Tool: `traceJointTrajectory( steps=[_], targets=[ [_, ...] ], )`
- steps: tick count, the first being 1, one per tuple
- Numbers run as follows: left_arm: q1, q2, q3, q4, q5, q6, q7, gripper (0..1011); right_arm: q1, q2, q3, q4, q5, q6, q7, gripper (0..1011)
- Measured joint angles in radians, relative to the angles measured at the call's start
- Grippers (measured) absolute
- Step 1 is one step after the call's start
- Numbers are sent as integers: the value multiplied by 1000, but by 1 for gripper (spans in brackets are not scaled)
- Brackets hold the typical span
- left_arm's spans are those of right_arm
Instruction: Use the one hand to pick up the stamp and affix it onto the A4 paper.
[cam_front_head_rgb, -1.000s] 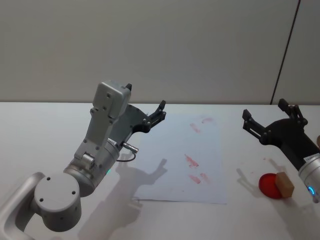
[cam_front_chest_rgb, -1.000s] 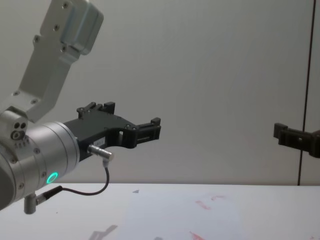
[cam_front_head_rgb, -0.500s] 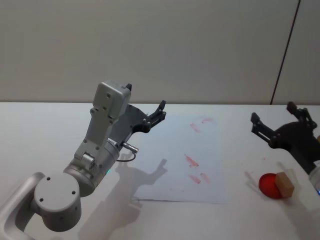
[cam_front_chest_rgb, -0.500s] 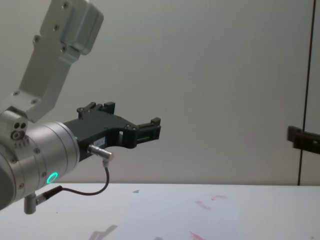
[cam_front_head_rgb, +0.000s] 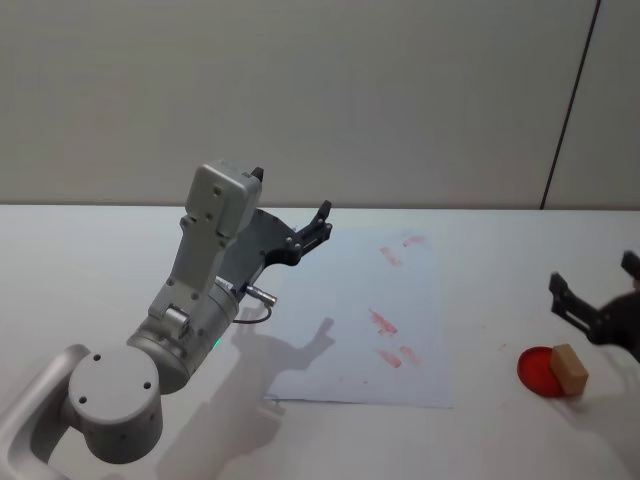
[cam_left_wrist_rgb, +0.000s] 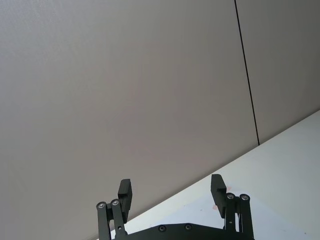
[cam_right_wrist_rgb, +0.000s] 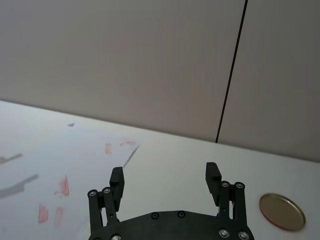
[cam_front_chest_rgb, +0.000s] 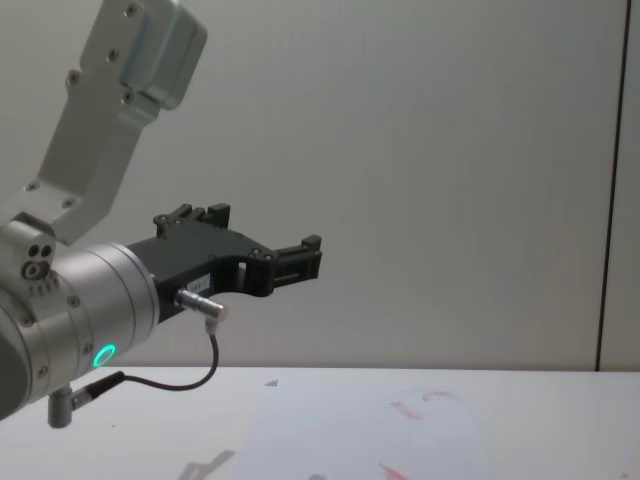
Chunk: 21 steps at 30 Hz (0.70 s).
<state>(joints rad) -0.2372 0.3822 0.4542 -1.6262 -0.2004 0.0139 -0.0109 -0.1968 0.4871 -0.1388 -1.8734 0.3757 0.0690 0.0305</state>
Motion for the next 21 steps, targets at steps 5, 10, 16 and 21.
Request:
traceJointTrajectory(
  steps=[5, 10, 16, 21],
  targets=[
    [0, 0, 0, 0, 0, 0, 0, 1003, -59, 36, 17, -17, 20, 26, 0, 1001],
    [0, 0, 0, 0, 0, 0, 0, 1003, -97, 57, 27, -24, 34, 59, 4, 1001],
    [0, 0, 0, 0, 0, 0, 0, 1002, -114, 69, 30, -25, 39, 106, 17, 1001],
    [0, 0, 0, 0, 0, 0, 0, 1002, -108, 67, 26, -16, 31, 139, 32, 1001]
  ],
)
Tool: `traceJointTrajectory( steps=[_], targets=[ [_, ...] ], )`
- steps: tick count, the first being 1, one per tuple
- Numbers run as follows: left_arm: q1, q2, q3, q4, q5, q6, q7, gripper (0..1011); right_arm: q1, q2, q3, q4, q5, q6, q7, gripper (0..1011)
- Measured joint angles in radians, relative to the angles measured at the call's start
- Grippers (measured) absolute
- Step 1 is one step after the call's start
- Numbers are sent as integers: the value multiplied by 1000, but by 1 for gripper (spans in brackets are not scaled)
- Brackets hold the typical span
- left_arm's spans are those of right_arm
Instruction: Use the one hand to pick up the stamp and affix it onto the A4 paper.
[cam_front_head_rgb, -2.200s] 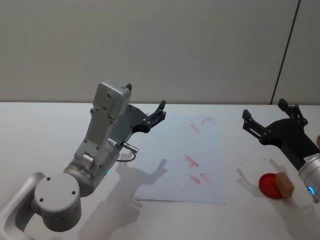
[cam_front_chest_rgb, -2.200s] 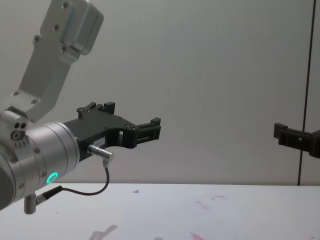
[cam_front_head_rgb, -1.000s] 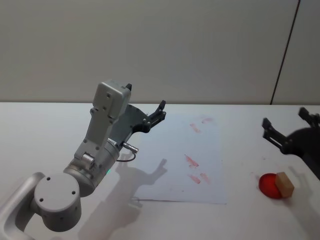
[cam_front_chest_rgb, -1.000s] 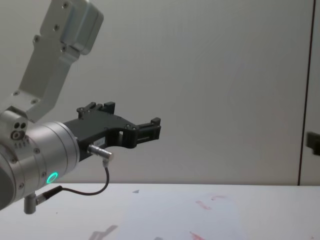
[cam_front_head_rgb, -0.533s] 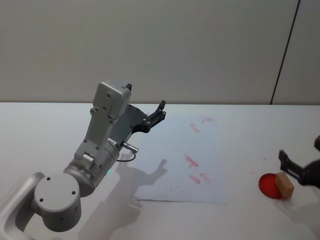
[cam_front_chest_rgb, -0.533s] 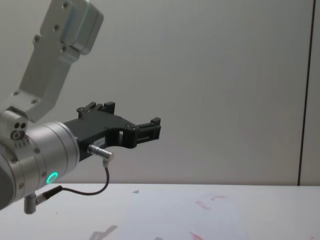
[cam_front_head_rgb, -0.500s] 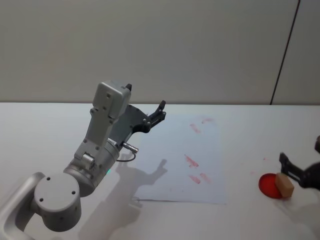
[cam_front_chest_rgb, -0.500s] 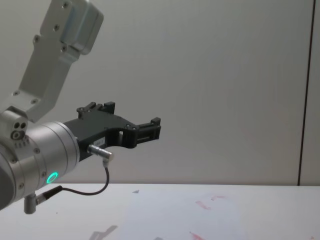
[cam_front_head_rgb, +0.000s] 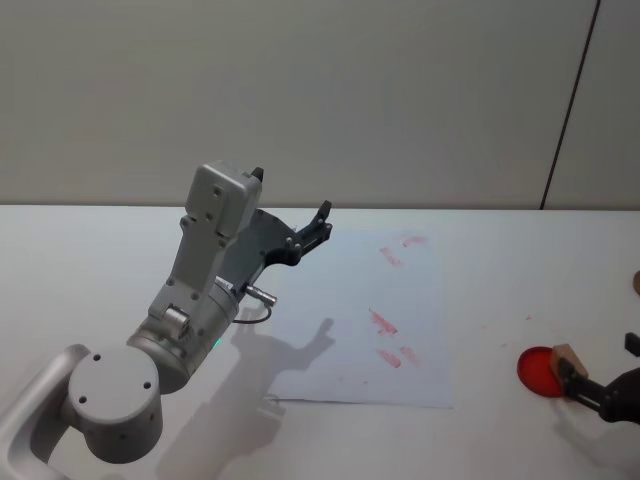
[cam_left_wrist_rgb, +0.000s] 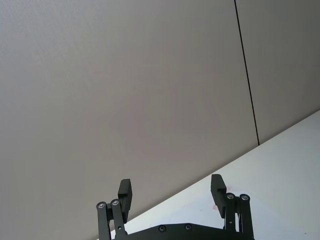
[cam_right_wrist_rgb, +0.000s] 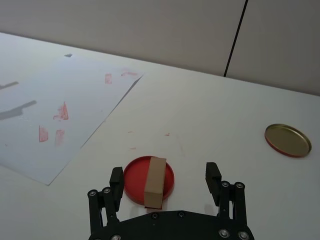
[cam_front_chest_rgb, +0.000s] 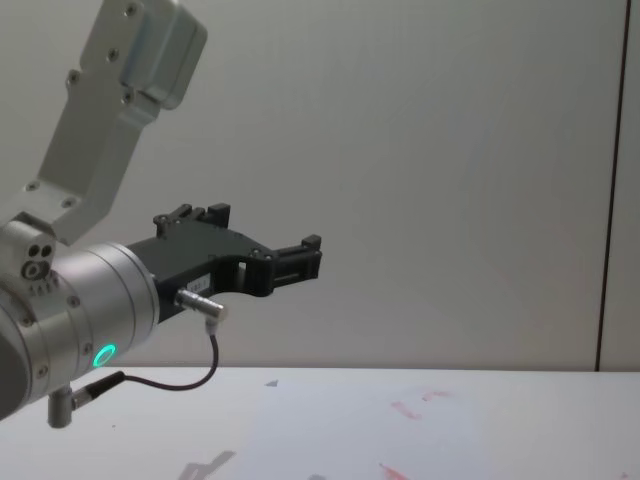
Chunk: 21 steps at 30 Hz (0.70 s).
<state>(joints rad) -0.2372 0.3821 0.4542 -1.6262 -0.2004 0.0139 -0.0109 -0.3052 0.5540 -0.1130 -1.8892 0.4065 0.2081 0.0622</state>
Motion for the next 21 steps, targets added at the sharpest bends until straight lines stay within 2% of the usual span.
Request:
traceJointTrajectory(
  steps=[11, 21],
  targets=[
    [0, 0, 0, 0, 0, 0, 0, 1003, 37, -25, -19, 29, -36, 74, 19, 1001],
    [0, 0, 0, 0, 0, 0, 0, 1003, 83, -66, -42, 66, -62, 130, 34, 1001]
  ],
)
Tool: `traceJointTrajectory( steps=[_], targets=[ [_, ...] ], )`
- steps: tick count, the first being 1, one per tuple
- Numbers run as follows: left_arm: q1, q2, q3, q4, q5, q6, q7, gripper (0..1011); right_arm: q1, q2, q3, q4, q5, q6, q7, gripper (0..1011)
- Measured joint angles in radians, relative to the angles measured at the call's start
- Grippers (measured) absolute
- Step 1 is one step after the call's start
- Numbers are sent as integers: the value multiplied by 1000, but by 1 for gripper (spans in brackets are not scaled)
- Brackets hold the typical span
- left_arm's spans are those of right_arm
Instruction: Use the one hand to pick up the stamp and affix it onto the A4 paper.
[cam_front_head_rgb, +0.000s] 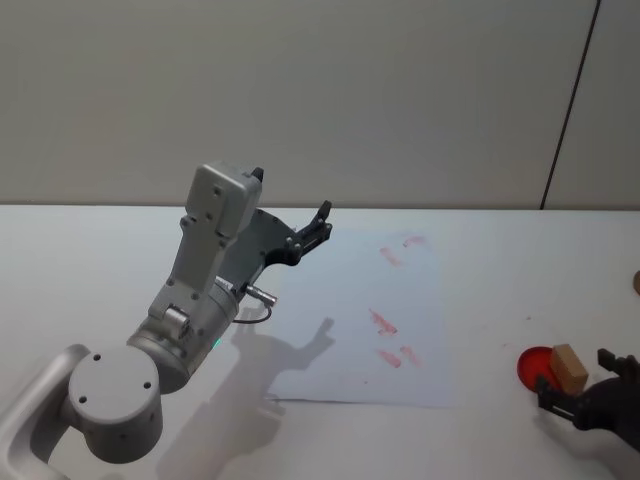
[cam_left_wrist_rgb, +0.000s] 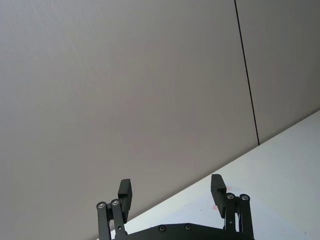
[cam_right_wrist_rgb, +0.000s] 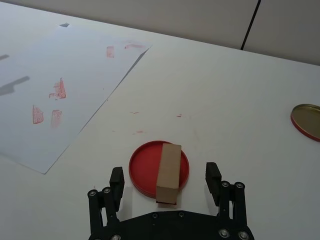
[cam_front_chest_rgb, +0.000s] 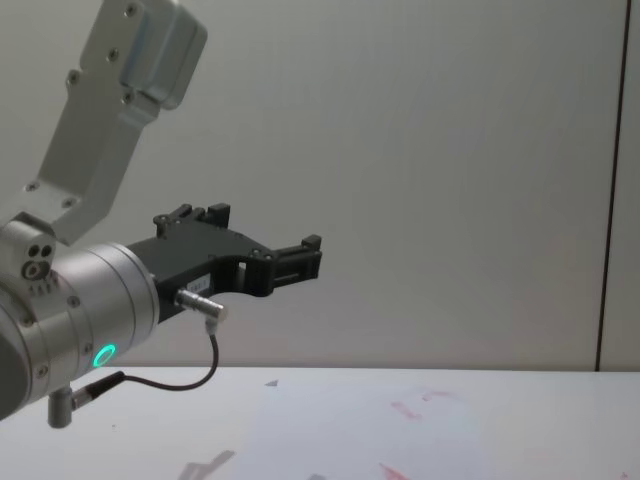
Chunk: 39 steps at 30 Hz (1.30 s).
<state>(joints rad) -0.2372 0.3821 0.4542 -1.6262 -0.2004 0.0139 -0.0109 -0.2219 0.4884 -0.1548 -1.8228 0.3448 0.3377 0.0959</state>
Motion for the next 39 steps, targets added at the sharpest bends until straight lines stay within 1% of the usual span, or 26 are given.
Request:
traceJointTrajectory(
  steps=[6, 13, 16, 17, 18, 20, 21, 22, 24, 26, 27, 28, 29, 30, 36, 38, 39],
  targets=[
    [0, 0, 0, 0, 0, 0, 0, 1003, 26, -21, -10, 22, -14, 16, 10, 1001],
    [0, 0, 0, 0, 0, 0, 0, 1003, 43, -33, -17, 37, -24, 27, 17, 998],
    [0, 0, 0, 0, 0, 0, 0, 1003, 48, -38, -19, 42, -26, 30, 19, 950],
    [0, 0, 0, 0, 0, 0, 0, 1003, 49, -38, -19, 42, -27, 31, 19, 911],
    [0, 0, 0, 0, 0, 0, 0, 1003, 50, -39, -19, 43, -27, 32, 20, 911],
    [0, 0, 0, 0, 0, 0, 0, 1003, 52, -41, -21, 46, -29, 34, 21, 864],
    [0, 0, 0, 0, 0, 0, 0, 1002, 54, -42, -21, 47, -30, 35, 22, 813],
    [0, 0, 0, 0, 0, 0, 0, 1003, 54, -43, -21, 48, -30, 35, 22, 813],
    [0, 0, 0, 0, 0, 0, 0, 1003, 56, -44, -22, 49, -31, 36, 22, 757],
    [0, 0, 0, 0, 0, 0, 0, 1003, 57, -45, -22, 50, -32, 36, 23, 682],
    [0, 0, 0, 0, 0, 0, 0, 1003, 58, -46, -23, 50, -32, 37, 23, 662],
    [0, 0, 0, 0, 0, 0, 0, 1003, 59, -46, -23, 51, -32, 37, 23, 600],
    [0, 0, 0, 0, 0, 0, 0, 1003, 59, -46, -23, 51, -32, 37, 23, 589],
    [0, 0, 0, 0, 0, 0, 0, 1003, 60, -47, -23, 52, -33, 38, 23, 544],
    [0, 0, 0, 0, 0, 0, 0, 1003, 62, -48, -24, 54, -34, 39, 24, 358],
    [0, 0, 0, 0, 0, 0, 0, 1003, 62, -49, -24, 54, -34, 40, 24, 320],
    [0, 0, 0, 0, 0, 0, 0, 1003, 63, -49, -24, 54, -34, 40, 25, 260]
  ],
)
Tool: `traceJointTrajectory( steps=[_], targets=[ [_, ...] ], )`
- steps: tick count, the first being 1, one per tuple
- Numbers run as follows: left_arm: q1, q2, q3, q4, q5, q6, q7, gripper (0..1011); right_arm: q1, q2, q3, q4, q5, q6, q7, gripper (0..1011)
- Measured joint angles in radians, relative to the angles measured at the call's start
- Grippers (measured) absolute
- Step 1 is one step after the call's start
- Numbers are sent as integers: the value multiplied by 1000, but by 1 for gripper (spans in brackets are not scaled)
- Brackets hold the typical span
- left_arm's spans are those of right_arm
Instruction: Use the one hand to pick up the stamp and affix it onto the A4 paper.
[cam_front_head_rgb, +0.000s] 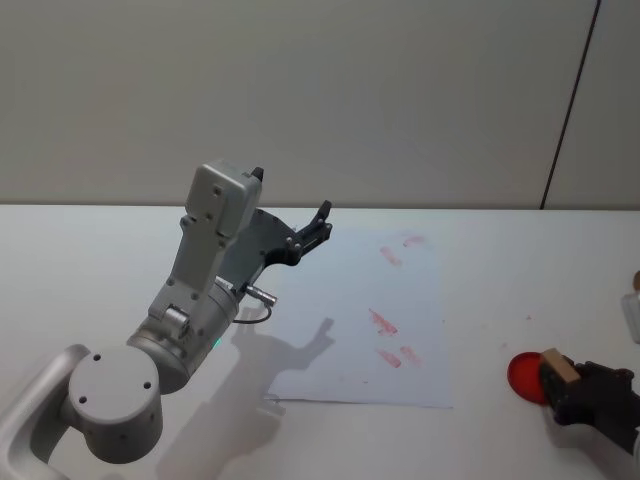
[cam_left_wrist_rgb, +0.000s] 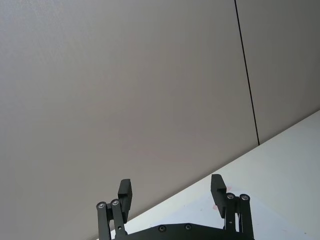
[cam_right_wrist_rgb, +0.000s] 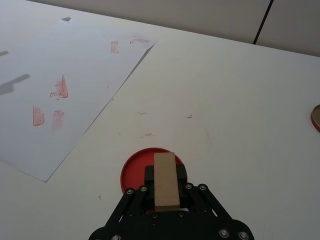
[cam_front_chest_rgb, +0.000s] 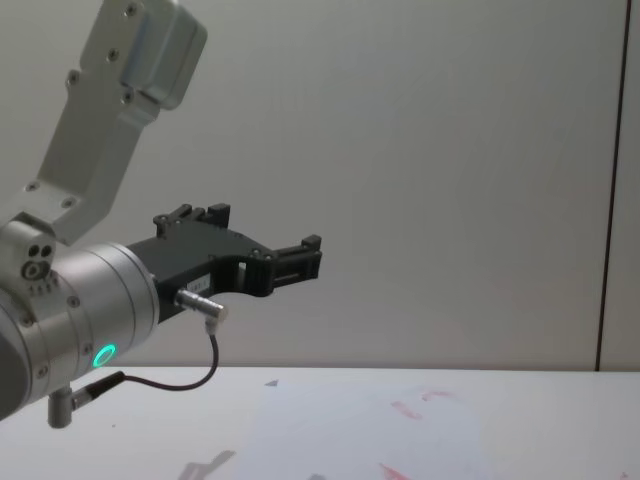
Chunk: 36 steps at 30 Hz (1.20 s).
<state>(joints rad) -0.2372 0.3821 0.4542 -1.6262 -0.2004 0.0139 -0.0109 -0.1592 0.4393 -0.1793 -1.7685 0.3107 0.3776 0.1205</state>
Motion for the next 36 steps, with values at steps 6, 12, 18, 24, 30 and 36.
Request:
traceJointTrajectory(
  steps=[6, 12, 18, 24, 30, 36],
  targets=[
    [0, 0, 0, 0, 0, 0, 0, 1003, 1, -1, -1, 1, -1, 1, 1, 221],
    [0, 0, 0, 0, 0, 0, 0, 1003, 2, -1, -1, 1, -2, 2, 2, 221],
    [0, 0, 0, 0, 0, 0, 0, 1003, 4, -1, -2, 1, -13, 11, 8, 221],
    [0, 0, 0, 0, 0, 0, 0, 1003, 11, 0, -6, 5, -36, 34, 23, 221],
    [0, 0, 0, 0, 0, 0, 0, 1003, 19, -1, -12, 17, -65, 55, 44, 221],
    [0, 0, 0, 0, 0, 0, 0, 1003, 29, -5, -21, 35, -94, 69, 62, 221]
  ],
)
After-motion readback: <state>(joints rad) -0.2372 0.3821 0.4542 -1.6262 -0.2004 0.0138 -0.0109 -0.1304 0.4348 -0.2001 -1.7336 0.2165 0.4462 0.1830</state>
